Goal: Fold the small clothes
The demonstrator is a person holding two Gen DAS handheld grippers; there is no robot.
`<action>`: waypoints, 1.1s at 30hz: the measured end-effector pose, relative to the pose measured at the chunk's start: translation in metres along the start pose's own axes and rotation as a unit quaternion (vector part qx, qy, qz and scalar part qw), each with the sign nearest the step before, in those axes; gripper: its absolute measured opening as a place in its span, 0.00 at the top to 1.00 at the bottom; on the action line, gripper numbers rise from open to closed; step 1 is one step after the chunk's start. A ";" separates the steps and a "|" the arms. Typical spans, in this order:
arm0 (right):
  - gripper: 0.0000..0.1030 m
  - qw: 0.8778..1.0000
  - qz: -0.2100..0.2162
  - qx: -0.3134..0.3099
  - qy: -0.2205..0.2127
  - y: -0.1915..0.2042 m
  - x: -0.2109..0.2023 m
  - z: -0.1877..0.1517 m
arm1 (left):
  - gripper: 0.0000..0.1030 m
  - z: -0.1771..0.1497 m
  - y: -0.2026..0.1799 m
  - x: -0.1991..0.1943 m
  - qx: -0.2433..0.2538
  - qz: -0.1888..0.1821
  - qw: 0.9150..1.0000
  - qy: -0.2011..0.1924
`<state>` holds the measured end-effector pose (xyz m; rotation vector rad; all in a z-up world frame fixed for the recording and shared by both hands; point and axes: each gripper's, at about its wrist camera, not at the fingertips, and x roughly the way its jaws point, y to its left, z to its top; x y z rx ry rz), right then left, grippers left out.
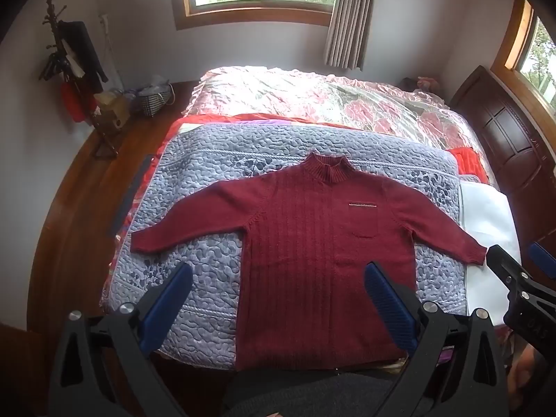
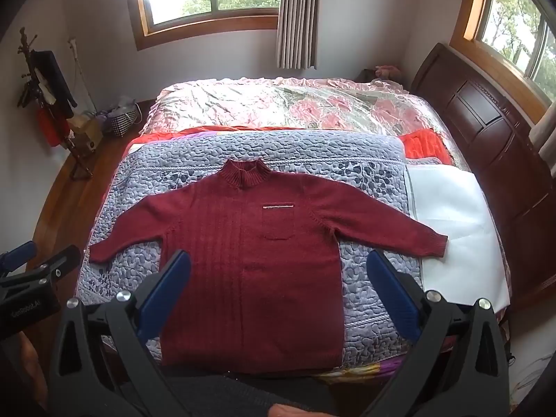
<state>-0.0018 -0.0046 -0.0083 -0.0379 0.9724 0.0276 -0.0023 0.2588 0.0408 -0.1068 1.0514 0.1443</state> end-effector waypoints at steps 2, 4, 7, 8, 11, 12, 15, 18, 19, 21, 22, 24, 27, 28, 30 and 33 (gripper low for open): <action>0.03 1.000 0.000 0.001 0.001 -0.001 0.001 0.001 | 0.04 -0.001 0.000 0.000 0.000 0.000 1.000 -0.001; 0.03 1.000 0.000 0.001 0.002 -0.001 0.001 0.001 | 0.04 -0.001 0.000 0.000 0.001 0.000 1.000 -0.001; 0.03 1.000 0.001 0.001 0.002 -0.001 0.001 0.000 | 0.04 -0.001 -0.001 0.001 0.001 0.000 1.000 -0.001; 0.03 1.000 0.000 0.001 0.002 0.000 0.001 0.000 | 0.04 -0.001 -0.001 0.001 0.001 0.000 1.000 -0.001; 0.03 1.000 0.001 0.002 0.003 -0.001 0.002 0.001 | 0.04 -0.001 -0.001 0.002 0.002 0.000 1.000 0.002; 0.03 1.000 0.001 0.002 0.003 -0.001 0.002 0.001 | 0.04 -0.001 -0.001 0.003 0.002 0.000 1.000 0.002; 0.03 1.000 0.000 0.002 0.002 -0.001 0.002 0.001 | 0.04 -0.002 -0.002 0.004 0.004 0.000 1.000 0.001; 0.03 1.000 -0.002 0.003 0.000 -0.002 0.003 -0.001 | 0.04 -0.002 -0.005 0.006 0.006 -0.001 1.000 0.002; 0.03 1.000 -0.001 0.004 0.001 -0.003 0.004 -0.001 | 0.04 -0.003 -0.005 0.007 0.007 -0.001 1.000 0.002; 0.03 1.000 -0.002 0.004 0.000 -0.004 0.004 -0.002 | 0.04 -0.002 -0.005 0.007 0.007 -0.001 1.000 0.002; 0.03 1.000 -0.002 0.004 0.001 -0.005 0.004 -0.002 | 0.04 -0.003 -0.005 0.007 0.008 -0.001 1.000 0.001; 0.03 1.000 -0.002 0.005 0.001 -0.005 0.004 -0.002 | 0.04 -0.001 -0.006 0.006 0.009 -0.001 1.000 0.001; 0.03 1.000 -0.001 0.005 0.001 -0.005 0.004 -0.002 | 0.04 -0.001 -0.006 0.006 0.009 -0.001 1.000 0.003; 0.03 1.000 -0.002 0.005 0.000 -0.005 0.004 -0.002 | 0.04 -0.001 -0.007 0.006 0.010 -0.001 1.000 0.003; 0.03 1.000 -0.002 0.004 0.000 -0.004 0.004 -0.001 | 0.04 0.000 -0.008 0.006 0.010 0.000 1.000 0.002; 0.03 1.000 -0.003 0.003 -0.001 -0.002 0.003 -0.002 | 0.04 0.001 -0.007 0.004 0.010 0.002 1.000 0.001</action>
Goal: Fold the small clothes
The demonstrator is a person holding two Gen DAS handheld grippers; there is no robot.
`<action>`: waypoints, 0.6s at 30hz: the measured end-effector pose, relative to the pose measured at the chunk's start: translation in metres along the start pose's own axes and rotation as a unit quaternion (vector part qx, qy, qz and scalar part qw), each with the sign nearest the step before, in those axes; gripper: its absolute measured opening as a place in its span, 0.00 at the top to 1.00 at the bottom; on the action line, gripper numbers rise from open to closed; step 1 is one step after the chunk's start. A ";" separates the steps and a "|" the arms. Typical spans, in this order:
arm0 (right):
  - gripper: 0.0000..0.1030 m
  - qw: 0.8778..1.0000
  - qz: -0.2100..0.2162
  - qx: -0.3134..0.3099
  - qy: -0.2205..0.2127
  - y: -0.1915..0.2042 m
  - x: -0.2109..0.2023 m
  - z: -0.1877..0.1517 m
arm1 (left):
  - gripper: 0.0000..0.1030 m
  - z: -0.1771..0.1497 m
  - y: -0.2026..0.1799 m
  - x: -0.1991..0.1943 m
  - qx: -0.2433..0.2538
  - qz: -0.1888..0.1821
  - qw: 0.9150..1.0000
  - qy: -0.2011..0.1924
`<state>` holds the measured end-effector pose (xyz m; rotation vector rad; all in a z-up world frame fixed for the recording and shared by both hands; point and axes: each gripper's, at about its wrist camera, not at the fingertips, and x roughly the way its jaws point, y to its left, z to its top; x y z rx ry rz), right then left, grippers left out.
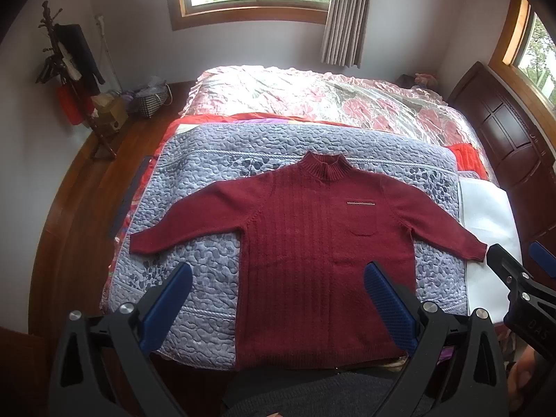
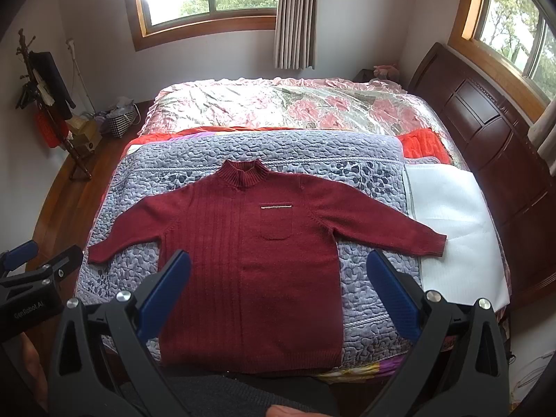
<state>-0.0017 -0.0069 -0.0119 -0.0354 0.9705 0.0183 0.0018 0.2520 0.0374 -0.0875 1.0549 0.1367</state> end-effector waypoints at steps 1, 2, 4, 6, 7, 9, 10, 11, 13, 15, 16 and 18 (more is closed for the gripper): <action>0.03 1.000 0.000 0.000 0.000 0.000 0.000 0.000 | 0.04 0.000 0.001 0.000 0.000 0.000 1.000 0.000; 0.03 1.000 0.000 0.000 0.000 0.000 0.000 0.000 | 0.04 0.001 0.001 0.000 0.000 -0.001 1.000 0.001; 0.03 1.000 0.000 0.000 0.000 0.000 0.000 0.000 | 0.04 0.001 0.000 0.000 0.000 0.000 1.000 0.001; 0.03 1.000 0.000 0.001 0.001 0.000 0.000 0.000 | 0.04 0.000 0.000 0.000 0.000 -0.001 1.000 0.002; 0.03 1.000 0.000 0.000 0.002 0.000 0.000 0.000 | 0.04 0.001 0.000 0.001 0.000 -0.001 1.000 0.002; 0.03 1.000 -0.001 -0.001 0.001 0.000 0.001 0.001 | 0.04 0.000 0.000 0.001 0.000 -0.001 1.000 0.002; 0.03 1.000 -0.002 -0.002 0.001 -0.001 0.000 0.001 | 0.04 0.000 0.000 0.001 0.000 -0.001 1.000 0.002; 0.03 1.000 -0.002 -0.002 0.000 -0.001 0.000 0.001 | 0.04 -0.001 0.001 0.001 -0.001 -0.002 1.000 0.002; 0.03 1.000 -0.002 -0.002 0.001 -0.001 0.000 0.002 | 0.04 -0.001 0.000 0.001 0.000 -0.001 1.000 0.002; 0.03 1.000 -0.002 -0.002 0.001 -0.001 0.001 0.002 | 0.04 -0.001 0.000 0.001 0.000 -0.002 1.000 0.002; 0.03 1.000 -0.003 -0.002 0.001 -0.001 0.001 0.002 | 0.04 -0.001 0.000 0.001 0.000 -0.003 1.000 0.002; 0.03 1.000 -0.003 -0.003 0.001 -0.001 0.001 0.003 | 0.04 -0.001 -0.001 0.001 0.000 -0.003 1.000 0.002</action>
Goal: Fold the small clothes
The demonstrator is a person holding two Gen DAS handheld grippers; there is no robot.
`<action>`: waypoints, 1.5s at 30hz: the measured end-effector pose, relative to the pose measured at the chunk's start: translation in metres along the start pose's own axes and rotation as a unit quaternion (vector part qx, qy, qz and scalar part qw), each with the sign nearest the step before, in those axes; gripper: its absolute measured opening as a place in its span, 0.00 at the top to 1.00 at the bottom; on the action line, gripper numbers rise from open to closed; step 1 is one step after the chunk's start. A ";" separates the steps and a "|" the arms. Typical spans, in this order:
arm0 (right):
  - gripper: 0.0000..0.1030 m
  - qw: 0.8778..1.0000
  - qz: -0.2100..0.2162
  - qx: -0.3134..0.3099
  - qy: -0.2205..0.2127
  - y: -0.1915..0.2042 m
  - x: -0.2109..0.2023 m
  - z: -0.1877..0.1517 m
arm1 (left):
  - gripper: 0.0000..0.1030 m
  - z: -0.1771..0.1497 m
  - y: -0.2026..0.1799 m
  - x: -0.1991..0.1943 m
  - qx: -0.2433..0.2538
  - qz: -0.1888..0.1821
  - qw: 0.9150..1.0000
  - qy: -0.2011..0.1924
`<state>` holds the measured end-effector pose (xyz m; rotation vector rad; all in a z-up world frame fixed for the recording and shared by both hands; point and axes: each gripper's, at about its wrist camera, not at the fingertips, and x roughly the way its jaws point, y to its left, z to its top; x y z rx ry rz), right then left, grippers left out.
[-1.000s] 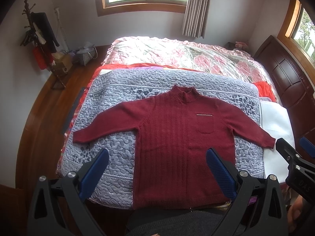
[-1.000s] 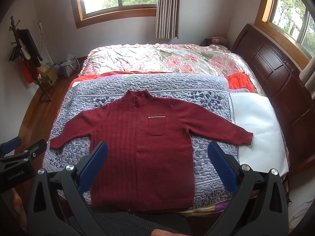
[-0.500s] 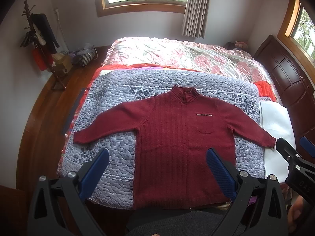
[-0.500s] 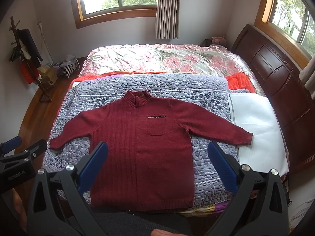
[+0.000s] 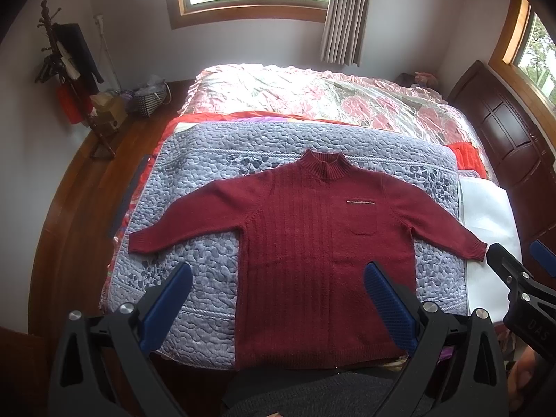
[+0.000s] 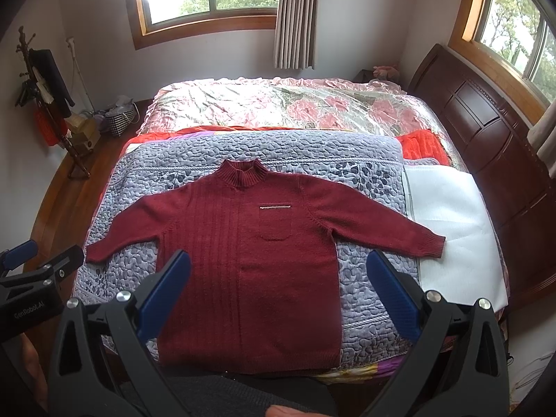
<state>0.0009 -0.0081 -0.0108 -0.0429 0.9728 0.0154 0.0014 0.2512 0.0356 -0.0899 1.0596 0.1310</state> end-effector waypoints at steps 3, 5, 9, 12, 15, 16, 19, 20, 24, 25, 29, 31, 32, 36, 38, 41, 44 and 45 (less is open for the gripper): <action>0.03 1.000 0.000 0.001 0.000 0.000 0.000 0.000 | 0.04 0.001 0.000 0.000 0.000 0.000 1.000 0.000; 0.03 1.000 0.000 0.000 0.000 0.000 0.000 0.000 | 0.04 0.000 0.000 0.000 0.000 0.001 1.000 0.000; 0.03 1.000 0.001 0.000 0.000 0.000 0.000 0.000 | 0.04 0.001 0.000 0.000 -0.001 0.001 1.000 0.000; 0.03 1.000 0.001 0.000 0.000 0.000 0.000 0.000 | 0.04 0.001 0.000 0.000 0.000 0.001 1.000 0.000; 0.03 1.000 0.001 0.000 0.001 0.000 0.000 0.000 | 0.04 0.001 0.000 0.001 0.000 0.001 1.000 0.000; 0.03 1.000 0.001 0.000 0.001 0.001 0.000 0.000 | 0.04 0.001 0.000 0.001 0.000 0.001 1.000 0.000; 0.03 1.000 0.000 0.000 0.001 0.001 0.000 0.000 | 0.04 0.001 0.000 0.001 0.000 0.001 1.000 0.001; 0.03 1.000 0.000 0.000 0.001 0.001 0.000 0.000 | 0.04 0.001 0.000 0.001 0.000 0.001 1.000 0.000; 0.03 1.000 0.000 0.000 0.001 0.001 0.001 0.000 | 0.04 0.001 0.000 0.001 0.000 0.001 1.000 0.001; 0.03 1.000 0.000 0.000 0.001 0.001 0.001 0.000 | 0.04 0.001 0.000 0.001 0.000 0.001 1.000 0.002; 0.03 1.000 0.000 0.000 0.001 0.001 0.001 0.000 | 0.04 0.001 -0.001 0.003 0.000 -0.001 1.000 0.003; 0.03 1.000 -0.001 0.000 0.003 0.001 0.003 0.000 | 0.04 0.002 -0.002 0.007 0.003 -0.001 1.000 0.002; 0.03 1.000 0.000 -0.001 0.005 0.001 0.006 0.000 | 0.04 0.003 -0.004 0.010 0.008 0.002 1.000 -0.003; 0.03 1.000 0.016 0.008 -0.022 -0.017 0.022 0.001 | 0.04 0.010 -0.015 0.035 0.032 -0.020 0.999 -0.014; 0.03 0.998 0.039 0.039 -0.033 -0.042 0.037 -0.001 | 0.04 0.017 -0.020 0.057 0.026 -0.062 0.998 0.007; 0.03 0.992 0.054 0.111 0.005 -0.091 0.076 -0.010 | 0.04 0.023 -0.028 0.076 0.003 -0.127 0.992 -0.025; 0.24 0.977 0.065 0.197 0.038 -0.150 0.117 -0.028 | 0.04 0.032 -0.053 0.094 0.015 -0.160 0.987 -0.022; 0.34 0.969 0.072 0.231 0.048 -0.170 0.131 -0.036 | 0.04 0.036 -0.064 0.102 0.022 -0.165 0.986 -0.005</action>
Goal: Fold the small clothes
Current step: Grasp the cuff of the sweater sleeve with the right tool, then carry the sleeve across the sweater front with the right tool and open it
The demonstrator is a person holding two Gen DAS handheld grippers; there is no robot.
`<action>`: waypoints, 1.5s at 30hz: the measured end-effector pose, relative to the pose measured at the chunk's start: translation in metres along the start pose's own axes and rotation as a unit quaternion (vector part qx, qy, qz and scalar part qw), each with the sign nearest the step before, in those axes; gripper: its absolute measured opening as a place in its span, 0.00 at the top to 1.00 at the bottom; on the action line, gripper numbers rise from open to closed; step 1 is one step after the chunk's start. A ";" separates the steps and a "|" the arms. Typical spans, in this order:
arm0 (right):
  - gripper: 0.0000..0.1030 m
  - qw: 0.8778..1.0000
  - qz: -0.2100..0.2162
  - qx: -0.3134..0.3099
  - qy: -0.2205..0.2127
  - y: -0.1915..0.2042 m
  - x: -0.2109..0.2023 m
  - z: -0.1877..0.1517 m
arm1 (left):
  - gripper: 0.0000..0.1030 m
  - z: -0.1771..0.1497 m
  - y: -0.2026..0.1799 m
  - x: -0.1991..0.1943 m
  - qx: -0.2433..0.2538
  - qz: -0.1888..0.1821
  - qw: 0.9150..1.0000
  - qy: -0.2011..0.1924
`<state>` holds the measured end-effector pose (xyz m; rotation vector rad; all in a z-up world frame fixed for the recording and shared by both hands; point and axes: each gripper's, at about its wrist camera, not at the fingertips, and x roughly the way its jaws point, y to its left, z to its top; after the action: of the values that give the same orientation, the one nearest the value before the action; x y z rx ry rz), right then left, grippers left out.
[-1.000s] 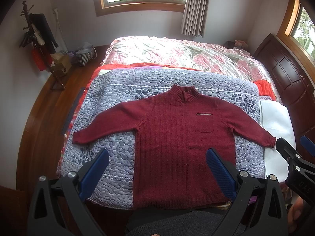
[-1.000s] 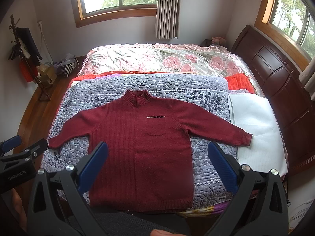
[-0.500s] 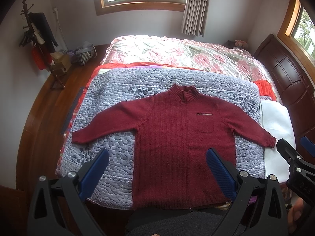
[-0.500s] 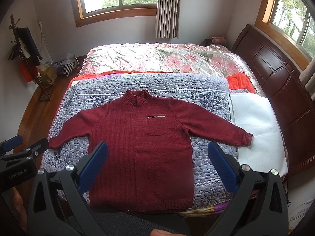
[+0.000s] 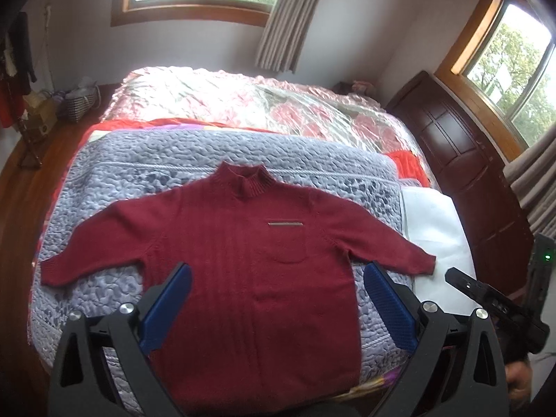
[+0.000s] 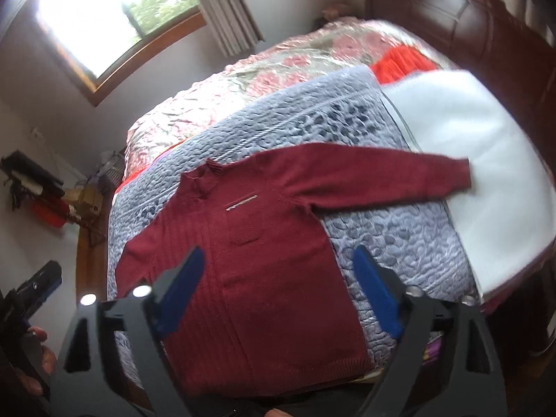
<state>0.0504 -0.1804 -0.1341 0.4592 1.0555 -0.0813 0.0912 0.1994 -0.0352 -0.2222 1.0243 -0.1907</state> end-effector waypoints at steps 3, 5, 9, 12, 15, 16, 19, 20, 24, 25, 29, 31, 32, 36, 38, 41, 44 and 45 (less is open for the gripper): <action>0.53 0.993 0.028 0.111 0.030 -0.076 0.032 0.007 | 0.04 0.009 -0.023 0.034 0.008 0.009 0.999 0.049; 0.64 0.983 0.043 0.174 0.028 -0.125 0.049 0.010 | 0.04 0.012 -0.044 0.049 0.040 0.026 0.998 0.049; 0.71 0.960 0.081 0.268 0.003 -0.214 0.086 0.021 | 0.04 0.012 -0.086 0.077 0.106 0.042 0.992 0.049; 0.71 0.942 0.083 0.325 -0.030 -0.273 0.114 0.027 | 0.04 0.009 -0.101 0.104 0.115 0.039 0.990 0.075; 0.72 0.922 0.079 0.374 -0.057 -0.325 0.147 0.033 | 0.04 0.002 -0.108 0.129 0.119 0.024 0.987 0.108; 0.78 0.916 0.084 0.388 -0.059 -0.340 0.160 0.035 | 0.04 0.000 -0.109 0.136 0.120 0.024 0.986 0.117; 0.93 0.899 0.084 0.426 -0.066 -0.375 0.191 0.039 | 0.04 -0.006 -0.109 0.153 0.115 0.025 0.984 0.134; 0.91 0.893 0.077 0.437 -0.071 -0.386 0.198 0.041 | 0.04 -0.007 -0.108 0.157 0.111 0.024 0.984 0.139; 0.74 0.869 0.063 0.482 -0.089 -0.414 0.210 0.043 | 0.04 -0.007 -0.105 0.172 0.103 0.025 0.982 0.155; 0.72 0.864 0.062 0.490 -0.093 -0.418 0.212 0.043 | 0.04 -0.007 -0.104 0.175 0.102 0.026 0.982 0.159; 0.55 0.849 0.050 0.515 -0.107 -0.431 0.214 0.044 | 0.04 -0.005 -0.100 0.184 0.095 0.025 0.981 0.170; 0.55 0.843 0.051 0.524 -0.112 -0.434 0.218 0.047 | 0.04 -0.004 -0.098 0.186 0.093 0.026 0.981 0.170; 0.54 0.840 0.051 0.528 -0.112 -0.436 0.220 0.048 | 0.04 -0.004 -0.097 0.186 0.093 0.027 0.981 0.170; 0.50 0.847 0.044 0.518 -0.110 -0.435 0.223 0.056 | 0.04 -0.006 -0.092 0.189 0.088 0.031 0.980 0.175; 0.72 0.851 0.047 0.511 -0.110 -0.430 0.228 0.062 | 0.04 -0.008 -0.088 0.189 0.085 0.033 0.980 0.178; 0.83 0.856 0.054 0.503 -0.110 -0.432 0.225 0.063 | 0.04 -0.011 -0.083 0.187 0.081 0.035 0.980 0.179; 0.89 0.865 0.052 0.487 -0.110 -0.428 0.219 0.068 | 0.04 -0.013 -0.076 0.186 0.079 0.039 0.980 0.179; 0.90 0.869 0.050 0.479 -0.112 -0.425 0.216 0.071 | 0.04 -0.013 -0.073 0.186 0.077 0.040 0.980 0.179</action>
<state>0.0968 -0.5594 -0.4277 1.3702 0.6970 -0.5727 0.1704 0.0796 -0.1748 -0.0048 1.3673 -0.2415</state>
